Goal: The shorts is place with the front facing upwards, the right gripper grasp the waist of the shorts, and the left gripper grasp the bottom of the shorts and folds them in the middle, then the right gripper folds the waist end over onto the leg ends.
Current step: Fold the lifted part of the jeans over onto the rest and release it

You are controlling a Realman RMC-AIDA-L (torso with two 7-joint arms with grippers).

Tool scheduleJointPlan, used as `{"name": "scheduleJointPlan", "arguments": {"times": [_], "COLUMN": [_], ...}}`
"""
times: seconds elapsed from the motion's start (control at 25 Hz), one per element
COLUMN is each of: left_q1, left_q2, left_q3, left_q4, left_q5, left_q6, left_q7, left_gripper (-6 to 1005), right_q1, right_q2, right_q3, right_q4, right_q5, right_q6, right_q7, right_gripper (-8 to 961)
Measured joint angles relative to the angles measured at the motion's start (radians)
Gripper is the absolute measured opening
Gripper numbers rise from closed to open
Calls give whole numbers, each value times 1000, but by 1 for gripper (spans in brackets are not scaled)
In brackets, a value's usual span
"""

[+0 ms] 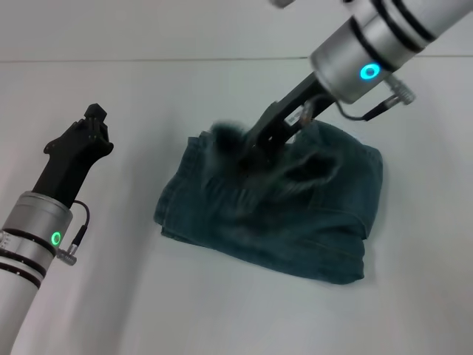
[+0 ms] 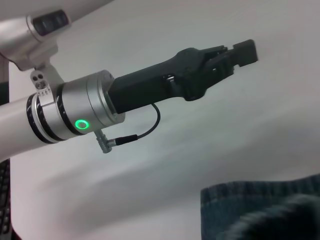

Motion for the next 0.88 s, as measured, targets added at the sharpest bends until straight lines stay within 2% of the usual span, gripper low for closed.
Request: {"name": "scheduleJointPlan", "arguments": {"times": [0.16, 0.4, 0.56, 0.88], "left_q1": [2, 10, 18, 20], "left_q2": [0, -2, -2, -1], "left_q3": [0, 0, 0, 0], "left_q4": [0, -2, -4, -3], "left_q5": [0, 1, 2, 8], "left_q6": [0, 0, 0, 0], "left_q7": [0, 0, 0, 0], "left_gripper": [-1, 0, 0, -1], "right_q1": [9, 12, -5, -53], "right_q2": [21, 28, 14, -7], "right_q3": [-1, 7, 18, 88], "right_q4": [-4, -10, -27, -100], "right_q5": [-4, 0, 1, 3], "right_q6": [7, 14, 7, -41], "right_q7": [-22, -32, -32, -24], "right_gripper": [251, 508, 704, 812]}}
